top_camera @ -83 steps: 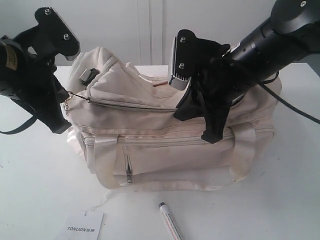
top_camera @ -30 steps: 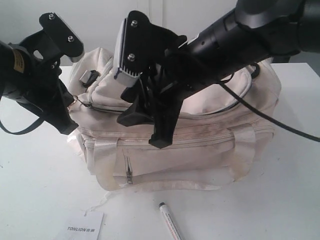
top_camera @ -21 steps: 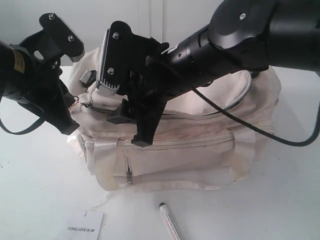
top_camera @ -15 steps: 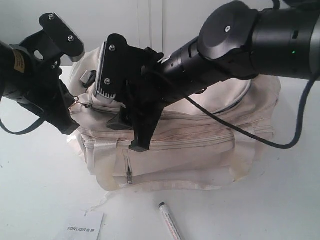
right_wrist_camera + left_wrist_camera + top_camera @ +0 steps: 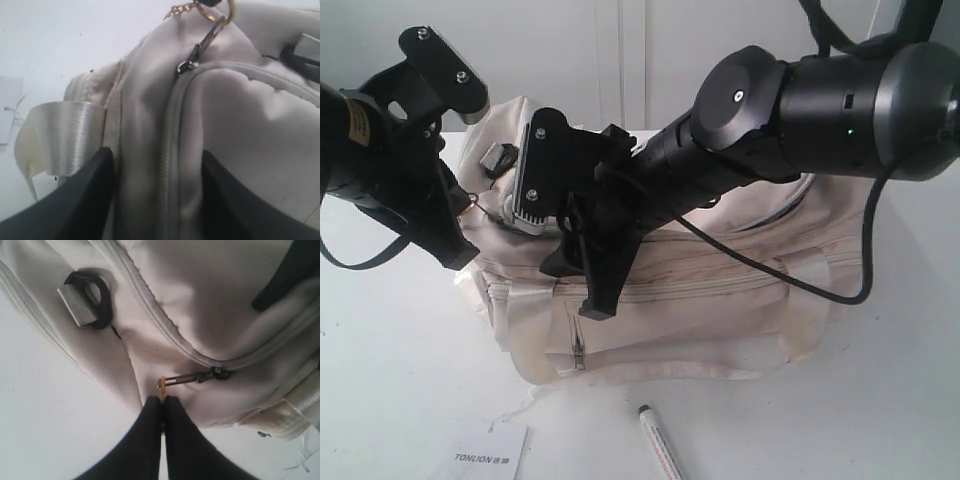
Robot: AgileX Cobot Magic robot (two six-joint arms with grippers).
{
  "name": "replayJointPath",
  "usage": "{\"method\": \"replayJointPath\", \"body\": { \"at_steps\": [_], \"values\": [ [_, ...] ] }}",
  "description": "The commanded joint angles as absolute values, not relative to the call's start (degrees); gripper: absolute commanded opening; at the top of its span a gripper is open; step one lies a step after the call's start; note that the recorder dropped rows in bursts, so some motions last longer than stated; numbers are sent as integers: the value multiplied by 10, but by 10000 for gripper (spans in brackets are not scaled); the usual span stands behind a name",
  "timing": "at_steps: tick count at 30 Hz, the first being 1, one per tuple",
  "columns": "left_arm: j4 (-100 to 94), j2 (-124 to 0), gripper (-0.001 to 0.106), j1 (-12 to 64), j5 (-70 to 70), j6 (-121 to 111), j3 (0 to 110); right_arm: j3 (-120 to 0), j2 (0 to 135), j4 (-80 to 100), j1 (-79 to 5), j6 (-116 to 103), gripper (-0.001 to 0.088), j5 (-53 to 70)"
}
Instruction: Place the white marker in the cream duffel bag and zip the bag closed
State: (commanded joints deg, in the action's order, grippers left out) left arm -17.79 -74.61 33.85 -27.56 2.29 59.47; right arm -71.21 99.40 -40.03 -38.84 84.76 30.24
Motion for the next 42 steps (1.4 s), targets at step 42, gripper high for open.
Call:
{"method": "replayJointPath", "body": {
  "at_steps": [42],
  "values": [
    [-355,-777,0,339,-197,26,595,-712,967,-400,-388,835,0,333]
  ]
}}
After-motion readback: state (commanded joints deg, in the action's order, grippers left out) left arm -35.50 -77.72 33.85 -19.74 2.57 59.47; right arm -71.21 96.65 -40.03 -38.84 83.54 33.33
